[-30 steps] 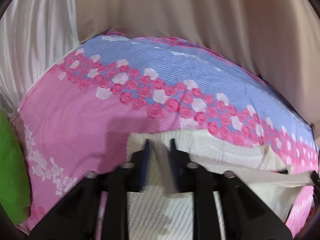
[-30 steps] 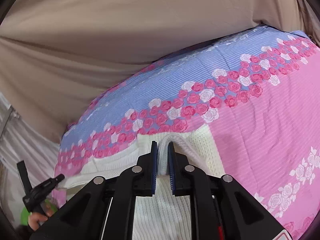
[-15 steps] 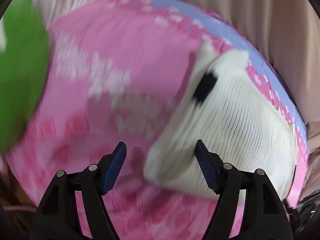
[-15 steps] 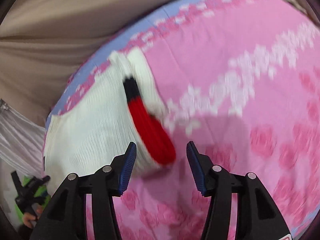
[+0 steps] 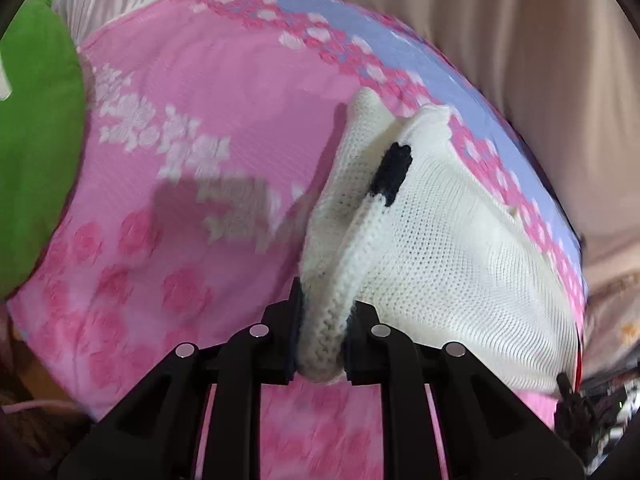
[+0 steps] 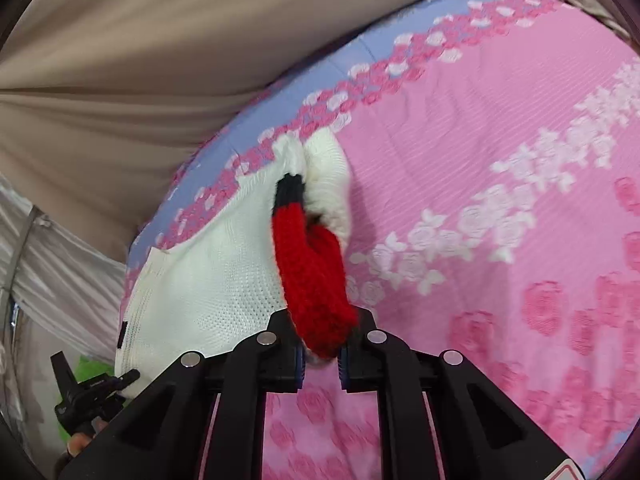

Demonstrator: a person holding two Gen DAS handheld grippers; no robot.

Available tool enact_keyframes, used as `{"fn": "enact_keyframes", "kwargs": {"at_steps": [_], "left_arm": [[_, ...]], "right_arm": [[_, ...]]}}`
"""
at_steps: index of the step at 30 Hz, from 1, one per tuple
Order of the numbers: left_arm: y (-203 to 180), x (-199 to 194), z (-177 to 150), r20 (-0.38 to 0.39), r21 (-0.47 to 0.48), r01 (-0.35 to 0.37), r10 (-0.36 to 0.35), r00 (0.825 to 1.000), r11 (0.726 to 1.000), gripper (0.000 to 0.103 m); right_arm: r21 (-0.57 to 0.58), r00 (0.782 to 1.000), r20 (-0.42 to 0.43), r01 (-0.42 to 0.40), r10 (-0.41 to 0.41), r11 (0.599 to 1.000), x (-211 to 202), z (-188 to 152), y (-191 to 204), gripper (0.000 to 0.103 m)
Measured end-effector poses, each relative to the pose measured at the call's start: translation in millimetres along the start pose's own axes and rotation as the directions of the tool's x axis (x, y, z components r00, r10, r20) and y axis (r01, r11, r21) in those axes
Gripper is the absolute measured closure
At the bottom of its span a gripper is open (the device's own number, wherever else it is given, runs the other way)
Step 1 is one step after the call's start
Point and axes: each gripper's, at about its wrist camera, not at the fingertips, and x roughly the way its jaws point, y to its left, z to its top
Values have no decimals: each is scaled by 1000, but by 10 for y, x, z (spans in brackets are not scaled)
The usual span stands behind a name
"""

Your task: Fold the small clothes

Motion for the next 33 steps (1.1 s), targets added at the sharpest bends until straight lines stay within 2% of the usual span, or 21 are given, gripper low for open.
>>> {"fn": "enact_keyframes", "kwargs": {"at_steps": [2, 4, 7, 9, 11, 13, 14, 15, 16, 17, 19, 22, 23, 24, 25, 27, 28, 29, 30, 32, 33], "left_arm": [[95, -61, -225, -63, 33, -5, 7, 998, 999, 88], [247, -54, -543, -131, 48, -10, 16, 991, 999, 87], [391, 116, -885, -193, 57, -62, 72, 979, 996, 86], [375, 64, -918, -180, 45, -58, 65, 981, 997, 82], [246, -183, -804, -92, 87, -67, 75, 993, 994, 81], [75, -503, -604, 36, 117, -37, 33, 999, 992, 78], [9, -589, -515, 81, 125, -35, 25, 996, 992, 69], [-79, -646, -411, 122, 133, -33, 17, 992, 991, 59], [-199, -651, -279, 160, 149, -19, -5, 987, 989, 57], [-312, -580, -177, 171, 168, -13, -16, 985, 986, 53], [-448, -393, -54, 160, 192, -21, -11, 987, 981, 52], [-674, 106, 37, 104, 231, -59, 35, 994, 971, 52], [-684, 305, 70, 82, 234, -98, 81, 993, 967, 59], [-677, 451, 85, 52, 229, -118, 109, 993, 966, 77], [-632, 526, 72, 28, 221, -112, 108, 994, 969, 82], [-592, 540, 102, 23, 183, -99, 97, 995, 978, 92], [-610, 509, 117, 29, 181, -91, 87, 996, 979, 94], [-616, 430, 135, 48, 182, -83, 75, 996, 980, 95], [-606, 368, 160, 62, 182, -76, 65, 996, 980, 97], [-599, 326, 213, 83, 162, -76, 63, 995, 984, 100], [-579, 362, 239, 84, 156, -92, 79, 993, 983, 100]], "right_arm": [[-26, 999, -18, 49, -50, 998, -253, -184, -161, 92], [-16, 992, -80, 93, -94, 995, -393, -433, -473, 92], [18, 969, -201, 152, -145, 988, -313, -861, -889, 90], [45, 959, -222, 190, -176, 981, -277, -980, -956, 83], [52, 966, -165, 212, -201, 976, -386, -894, -879, 77], [-20, 963, -63, 259, -260, 966, -545, -685, -712, 75], [-47, 960, -13, 278, -279, 959, -601, -601, -632, 67], [-65, 957, 31, 290, -289, 955, -626, -504, -549, 52], [-78, 956, 61, 290, -285, 954, -601, -396, -476, 46], [-95, 963, 72, 266, -260, 959, -521, -276, -377, 45], [-123, 975, 49, 219, -215, 968, -256, -83, -212, 45], [-161, 969, 13, 245, -246, 956, 274, 64, -45, 45], [-161, 968, 6, 250, -252, 955, 383, 76, -37, 45], [-161, 967, -4, 252, -256, 954, 500, 92, -22, 46], [-159, 968, -24, 243, -250, 957, 615, 95, -3, 51], [-157, 967, -33, 244, -252, 957, 672, 118, 49, 88], [-145, 975, -29, 215, -221, 966, 619, 139, 63, 88], [-123, 987, 4, 157, -158, 980, 487, 195, 96, 90], [-117, 991, 41, 133, -129, 984, 368, 237, 123, 91], [-108, 988, 120, 109, -96, 988, 149, 363, 155, 92], [-113, 985, 139, 123, -107, 986, 147, 397, 132, 95]]}}
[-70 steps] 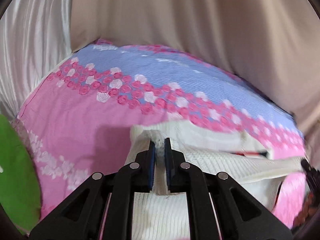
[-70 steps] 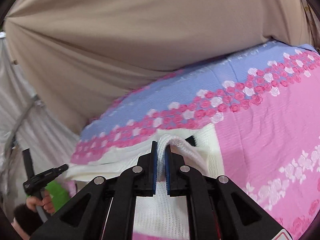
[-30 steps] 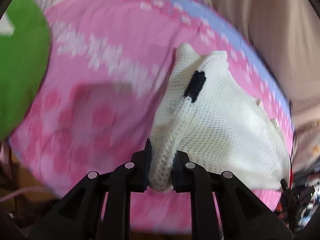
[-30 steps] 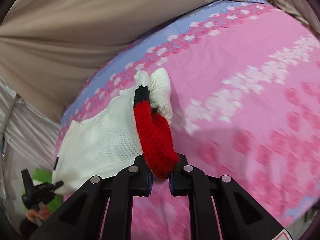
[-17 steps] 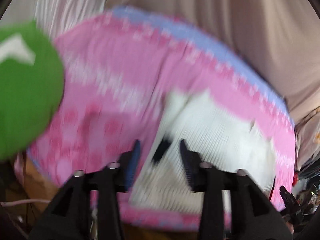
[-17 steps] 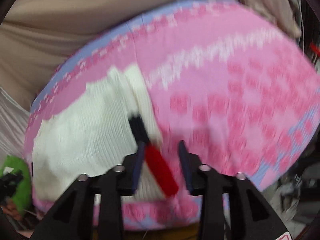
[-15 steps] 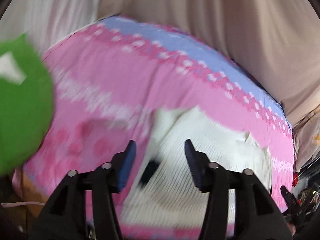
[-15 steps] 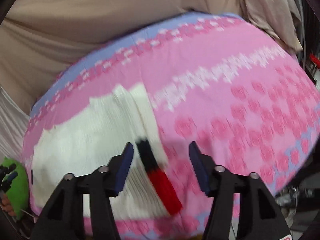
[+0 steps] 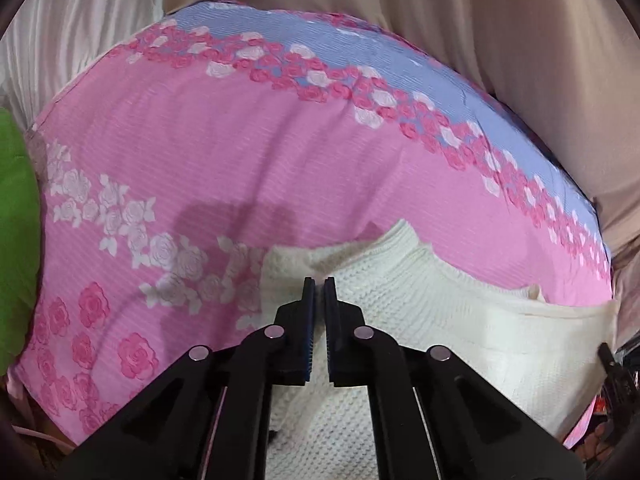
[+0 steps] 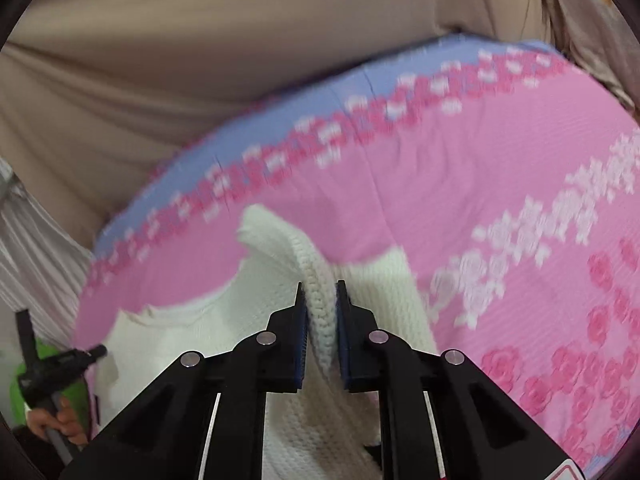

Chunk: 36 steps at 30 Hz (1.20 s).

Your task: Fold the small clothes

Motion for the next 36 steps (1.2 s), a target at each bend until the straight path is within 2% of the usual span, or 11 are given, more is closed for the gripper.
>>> {"fn": "enact_keyframes", "kwargs": {"at_steps": [4, 8, 10, 13, 17, 20, 22, 25, 27, 30, 36], "left_arm": [[-33, 307, -43, -33, 51, -60, 61, 998, 997, 100], [-72, 176, -29, -13, 56, -43, 44, 999, 997, 99], [-41, -48, -45, 6, 27, -11, 11, 1000, 1000, 98], [-130, -318, -175, 17, 46, 24, -25, 1000, 999, 99], [-478, -317, -584, -48, 135, 83, -77, 996, 987, 98], [-608, -44, -838, -125, 193, 59, -35, 991, 980, 97], [-541, 7, -875, -118, 191, 35, -12, 993, 981, 97], [-270, -43, -831, -84, 133, -18, 29, 996, 991, 97], [-48, 0, -830, -103, 82, -18, 27, 994, 996, 100], [44, 23, -847, -94, 68, 4, 2, 996, 998, 102], [37, -256, -868, -50, 62, -17, 20, 999, 998, 102]], "right_arm": [[9, 971, -224, 83, -79, 996, 659, -180, -303, 95], [63, 989, -123, 94, -86, 994, 319, -91, -226, 87], [-2, 993, -50, 103, -102, 995, 45, -83, -78, 83], [-115, 997, -71, -13, 5, 993, -225, -276, 233, 83], [-173, 944, -286, -222, 167, 959, 22, -923, 769, 86], [-235, 896, -412, -280, 165, 931, 320, -1266, 1046, 93], [-294, 923, -377, -196, 75, 935, 389, -1286, 978, 99], [-154, 960, -281, -47, 1, 987, 206, -1110, 331, 103], [-60, 966, -233, 101, -113, 993, 90, -1035, -221, 103], [34, 970, -237, 62, -52, 997, 5, -1018, -622, 103], [-111, 978, -182, 86, -106, 990, -132, -1081, -207, 103]]}}
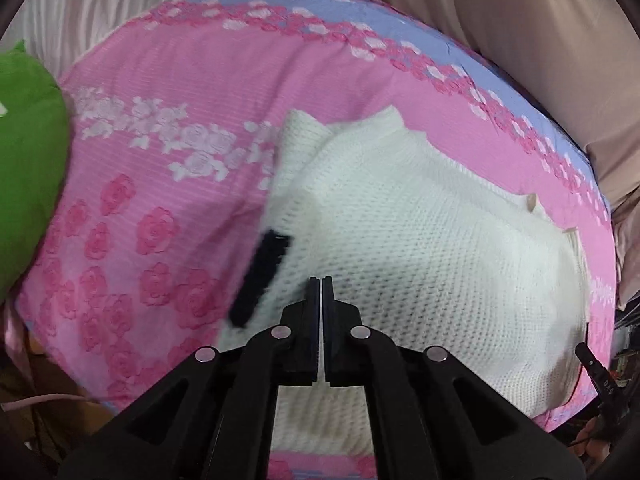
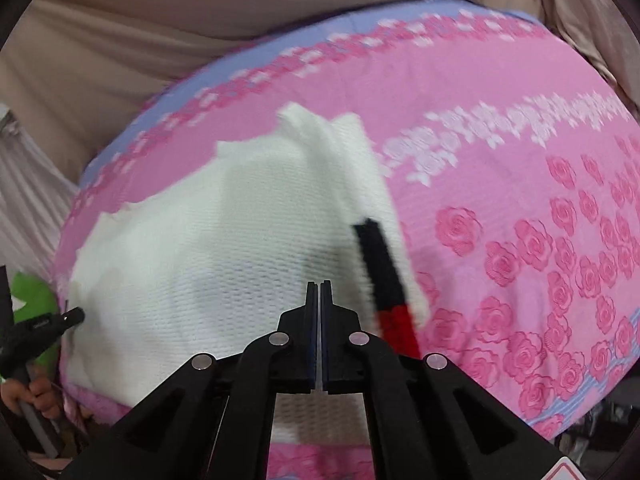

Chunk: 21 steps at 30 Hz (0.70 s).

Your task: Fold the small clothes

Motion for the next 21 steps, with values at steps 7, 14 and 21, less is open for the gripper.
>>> {"fn": "enact_keyframes", "kwargs": {"at_steps": [7, 14, 21], "left_arm": [[507, -136, -130, -30, -129, 78, -82, 996, 989, 102], [519, -55, -240, -72, -188, 117, -132, 989, 975, 92], [447, 9, -179, -42, -178, 152, -162, 986, 972, 54]], "right_arm": [[-49, 998, -19, -63, 62, 997, -204, -73, 219, 101], [-342, 963, -162, -258, 214, 904, 168, -82, 1615, 101], [-411, 956, -259, -237, 136, 880, 749, -267, 1873, 103]]}}
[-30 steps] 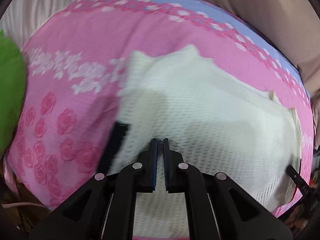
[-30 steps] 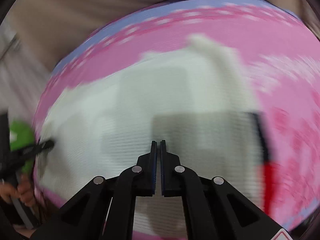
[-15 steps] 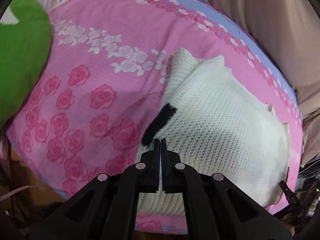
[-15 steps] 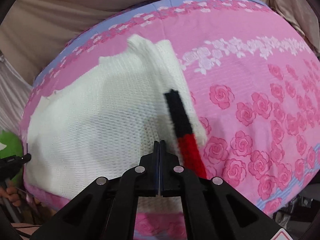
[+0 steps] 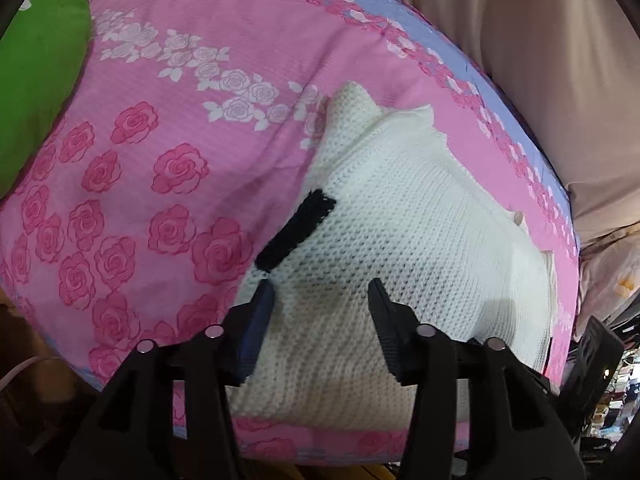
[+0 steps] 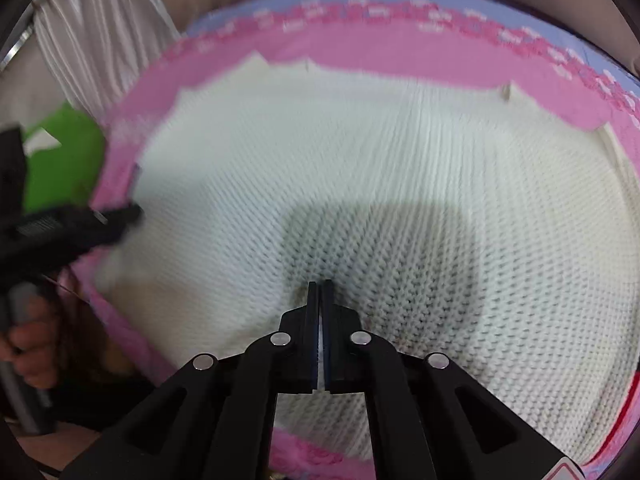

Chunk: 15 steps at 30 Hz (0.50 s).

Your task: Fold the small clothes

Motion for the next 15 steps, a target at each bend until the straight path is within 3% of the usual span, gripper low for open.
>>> {"fn": "enact_keyframes", "kwargs": {"at_steps": [5, 9, 12, 15], "left_arm": [[92, -54, 78, 55, -102, 17, -12, 998, 995, 54], [63, -237, 140, 160, -66, -58, 68, 985, 996, 53], [60, -45, 193, 77, -38, -101, 104, 992, 994, 53], [153, 196, 232, 22, -85, -75, 77, 997, 994, 49]], "right_arm": [[8, 1000, 11, -13, 13, 1000, -30, -16, -21, 103], [18, 999, 16, -29, 28, 999, -86, -79, -54, 103], [11, 1000, 18, -24, 24, 1000, -144, -184, -72, 103], [15, 1000, 19, -19, 18, 1000, -179, -211, -52, 103]]}}
